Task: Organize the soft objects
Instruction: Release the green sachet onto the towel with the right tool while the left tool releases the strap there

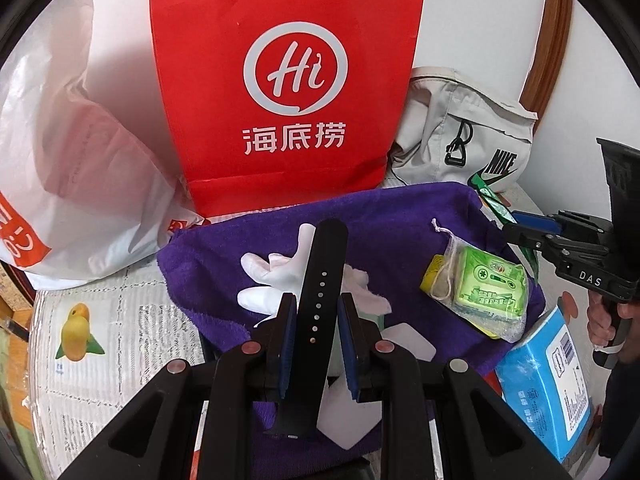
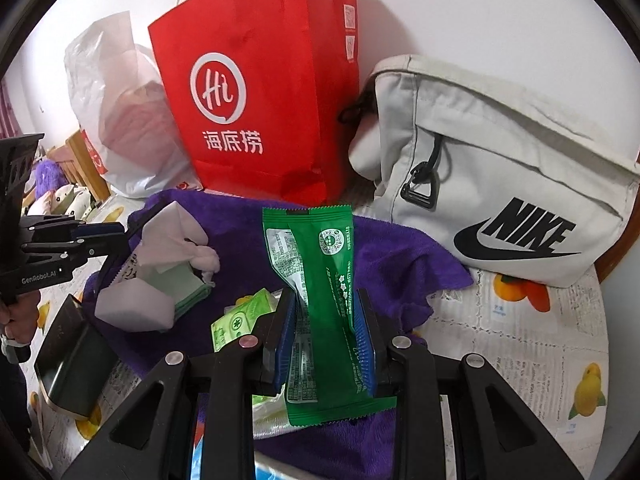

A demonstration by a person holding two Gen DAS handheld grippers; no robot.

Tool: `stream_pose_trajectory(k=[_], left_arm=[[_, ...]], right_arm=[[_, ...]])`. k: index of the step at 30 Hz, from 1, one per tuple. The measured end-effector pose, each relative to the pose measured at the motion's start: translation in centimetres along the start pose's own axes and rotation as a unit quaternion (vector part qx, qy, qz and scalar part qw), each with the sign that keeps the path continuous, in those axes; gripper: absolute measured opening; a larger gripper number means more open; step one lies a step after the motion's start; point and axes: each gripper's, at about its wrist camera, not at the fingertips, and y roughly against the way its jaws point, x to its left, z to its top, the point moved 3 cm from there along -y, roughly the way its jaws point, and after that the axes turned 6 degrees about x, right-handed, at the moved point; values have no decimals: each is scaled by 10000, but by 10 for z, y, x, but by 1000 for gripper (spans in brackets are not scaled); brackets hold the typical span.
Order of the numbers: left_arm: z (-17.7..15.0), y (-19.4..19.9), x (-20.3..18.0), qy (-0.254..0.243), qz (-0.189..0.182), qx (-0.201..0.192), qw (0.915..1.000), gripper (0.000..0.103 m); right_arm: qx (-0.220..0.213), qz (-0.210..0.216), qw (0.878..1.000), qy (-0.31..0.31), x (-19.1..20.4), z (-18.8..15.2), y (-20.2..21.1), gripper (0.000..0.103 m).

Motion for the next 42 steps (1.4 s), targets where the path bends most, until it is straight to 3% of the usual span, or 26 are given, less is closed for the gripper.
stream_pose_trajectory(k=[16,19,20,22,26,30,39,42], left_arm=[[1,-10,-4,-29,30,120,9999,23],[1,-4,-2,27,63,102,9999,31],[1,-1,-2,29,102,91,9999,37],[1,6,-2,22,187,39,9998,41],[-1,22,-4,62,161,-45,9998,46],[-8,40,-8,82,151,-86,9998,50],[-47,87,-21,253,88,-60,9996,66],[-63,100,-29,303,0,-45,9995,67]], right_arm=[[280,366,9987,-220,-1,-1,-21,39],[235,372,9988,-215,1,0,-15,54],[186,338,9990,-214,2,0,-11,60],[117,326,9992,-214,3,0,-3,60],[50,329,9991,-270,7,-2,14,61],[-31,339,9989,-307,13,-9,37,69],[-270,197,9985,-429,31,-40,100,92],[-310,80,9988,-383,43,-56,119,92]])
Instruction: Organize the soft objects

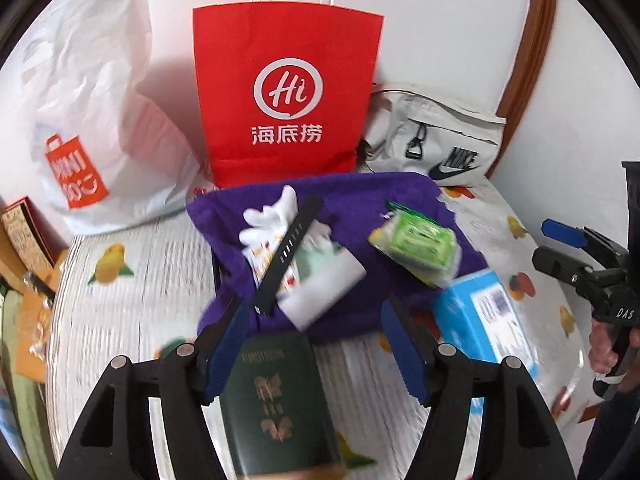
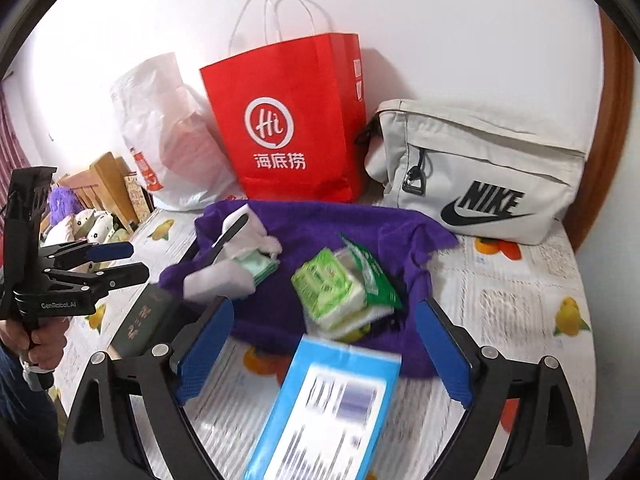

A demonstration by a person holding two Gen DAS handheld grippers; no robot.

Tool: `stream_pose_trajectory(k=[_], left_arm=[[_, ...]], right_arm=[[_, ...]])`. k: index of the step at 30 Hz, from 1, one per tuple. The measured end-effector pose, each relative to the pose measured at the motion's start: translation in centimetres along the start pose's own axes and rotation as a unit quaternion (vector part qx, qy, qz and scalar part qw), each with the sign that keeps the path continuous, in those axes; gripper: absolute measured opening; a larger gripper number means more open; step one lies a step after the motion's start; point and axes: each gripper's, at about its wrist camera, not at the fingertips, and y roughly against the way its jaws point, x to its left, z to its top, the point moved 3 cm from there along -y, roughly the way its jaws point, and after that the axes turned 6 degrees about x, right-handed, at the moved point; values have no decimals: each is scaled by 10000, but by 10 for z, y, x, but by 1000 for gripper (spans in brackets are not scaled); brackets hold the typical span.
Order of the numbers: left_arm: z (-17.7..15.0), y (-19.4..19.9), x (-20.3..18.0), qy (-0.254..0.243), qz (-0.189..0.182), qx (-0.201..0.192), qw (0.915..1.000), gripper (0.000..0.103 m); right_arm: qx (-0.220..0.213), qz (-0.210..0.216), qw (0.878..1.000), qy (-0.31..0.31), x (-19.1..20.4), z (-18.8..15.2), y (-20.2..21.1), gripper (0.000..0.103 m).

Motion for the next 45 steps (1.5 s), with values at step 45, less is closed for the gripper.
stream_pose_trajectory(k=[45], left_arm=[[-170,189,-72,470,830,-1075,9896,90]], right_arm=[[-906,-1002,9893,-549,92,-177,208,103]])
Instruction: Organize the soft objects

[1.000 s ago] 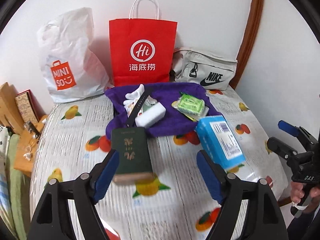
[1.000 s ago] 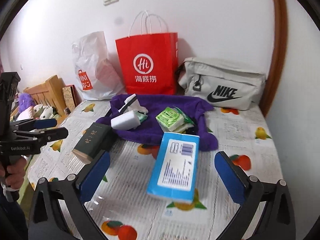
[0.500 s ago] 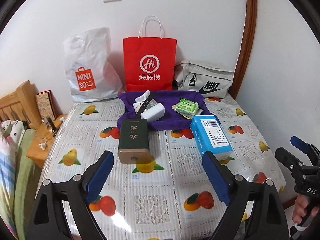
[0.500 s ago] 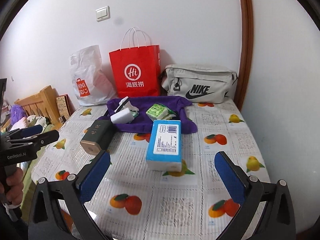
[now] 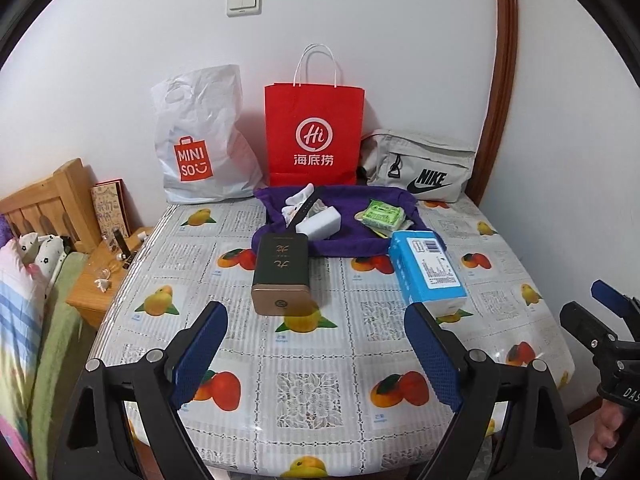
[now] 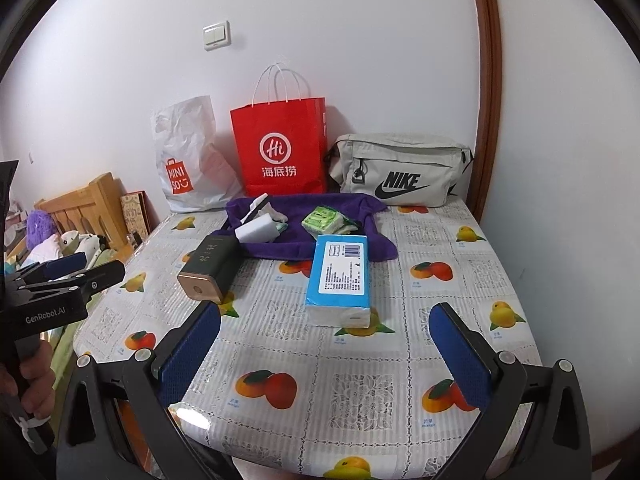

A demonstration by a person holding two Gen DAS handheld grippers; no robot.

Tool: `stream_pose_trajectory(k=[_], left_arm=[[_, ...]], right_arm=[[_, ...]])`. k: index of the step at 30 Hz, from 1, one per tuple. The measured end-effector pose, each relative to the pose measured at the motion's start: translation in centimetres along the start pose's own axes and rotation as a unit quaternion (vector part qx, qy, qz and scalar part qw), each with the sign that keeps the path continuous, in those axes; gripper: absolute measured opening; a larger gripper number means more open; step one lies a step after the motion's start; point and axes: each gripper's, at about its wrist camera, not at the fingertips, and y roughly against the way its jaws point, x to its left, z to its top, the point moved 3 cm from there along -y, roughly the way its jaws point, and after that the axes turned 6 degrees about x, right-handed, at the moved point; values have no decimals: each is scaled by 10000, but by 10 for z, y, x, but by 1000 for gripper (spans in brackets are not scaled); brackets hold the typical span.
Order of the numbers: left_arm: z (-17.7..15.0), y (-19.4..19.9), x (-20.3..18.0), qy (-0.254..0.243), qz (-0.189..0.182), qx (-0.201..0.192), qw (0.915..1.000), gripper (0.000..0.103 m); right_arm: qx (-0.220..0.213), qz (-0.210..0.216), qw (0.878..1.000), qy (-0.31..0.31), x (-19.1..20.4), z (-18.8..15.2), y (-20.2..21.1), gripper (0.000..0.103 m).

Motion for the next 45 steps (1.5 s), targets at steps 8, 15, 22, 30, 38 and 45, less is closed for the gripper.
stream_pose_trajectory(k=[8,15,22,30,38,45], left_arm=[[-3,5,-3,28,-116,-28,9999,90],[-5,8,-5,36,-93,-46,9999,90],[-4,9,-2,55,-89,-35,9999,90],[-4,9,-2,47,-80,-37,10000,90],[-4,10,-2,39,-88,-45,9999,90],[-3,11,-2,58,-107,-53,9999,90]], right_arm=[[-25,-10,10000,35,2,-3,10,103],[-61,-32,10000,26,3,-4,13,103],[-40,-14,10000,25,4,-6,12,103],[-37,-29,10000,8,4,-6,12,103],[-47,-25,10000,3,4,-6,12,103],[-50,-21,10000,2,3,-6,13,103]])
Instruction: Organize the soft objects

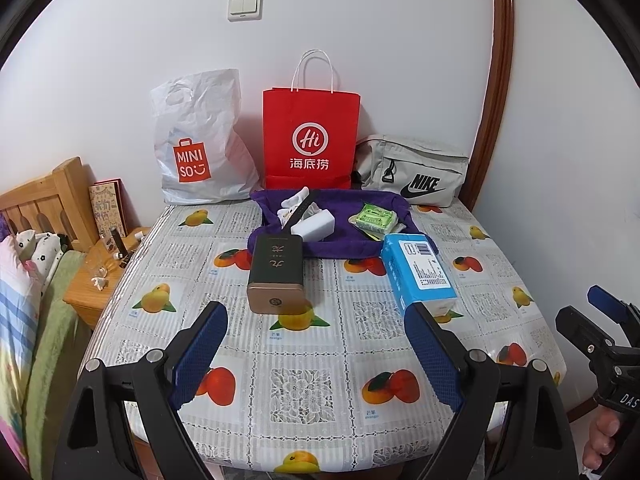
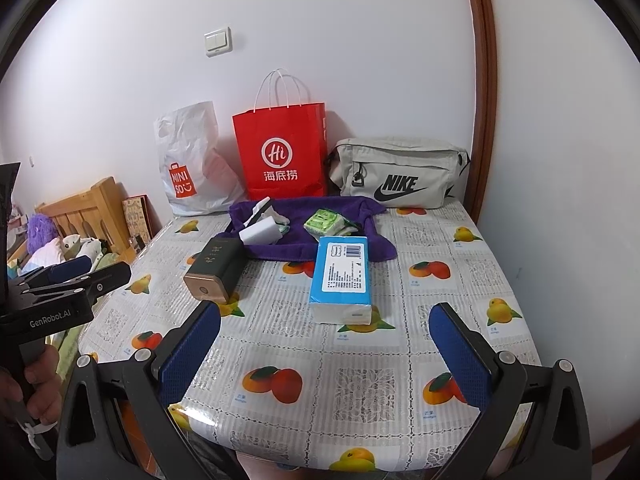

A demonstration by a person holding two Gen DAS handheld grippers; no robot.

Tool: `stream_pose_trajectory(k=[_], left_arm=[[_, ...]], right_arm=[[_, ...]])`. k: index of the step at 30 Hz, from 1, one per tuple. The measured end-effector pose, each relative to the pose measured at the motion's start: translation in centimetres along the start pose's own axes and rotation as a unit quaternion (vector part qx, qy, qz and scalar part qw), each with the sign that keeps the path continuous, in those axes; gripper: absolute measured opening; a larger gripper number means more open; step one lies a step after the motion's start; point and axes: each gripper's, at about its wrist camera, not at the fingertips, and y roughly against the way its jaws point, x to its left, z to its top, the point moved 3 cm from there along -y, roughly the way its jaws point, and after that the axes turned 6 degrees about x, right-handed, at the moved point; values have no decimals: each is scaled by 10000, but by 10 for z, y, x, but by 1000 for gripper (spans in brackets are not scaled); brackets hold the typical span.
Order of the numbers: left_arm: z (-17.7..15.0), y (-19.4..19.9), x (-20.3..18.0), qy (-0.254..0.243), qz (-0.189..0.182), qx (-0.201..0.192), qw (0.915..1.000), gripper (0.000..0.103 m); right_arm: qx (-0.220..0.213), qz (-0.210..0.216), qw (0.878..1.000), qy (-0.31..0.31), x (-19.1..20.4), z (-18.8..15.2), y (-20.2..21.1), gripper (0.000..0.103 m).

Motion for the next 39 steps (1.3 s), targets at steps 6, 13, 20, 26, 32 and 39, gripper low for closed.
stream_pose_trajectory(k=[6,13,20,26,32,39], left_arm=[[0,0,0,-7,-9,6,10000,90],[0,2,0,-8,-6,-1,10000,90],[0,2,1,-8,-9,5,10000,90],[0,2,1,-3,-4,0,10000,90],[0,3,1,-8,-7,-6,10000,90],[0,3,1,-8,0,-7,10000,90]], right_arm=[[-4,-31,10000,17,1,0,1,103],[7,-7,10000,10,4,-1,2,103],[0,-8,10000,-18,3,-1,2,103],[0,-3,10000,-22,3,-1,2,103],[-8,-6,10000,-21,2,-2,3,103],[-9,-7,10000,-72,1,-2,2,103]])
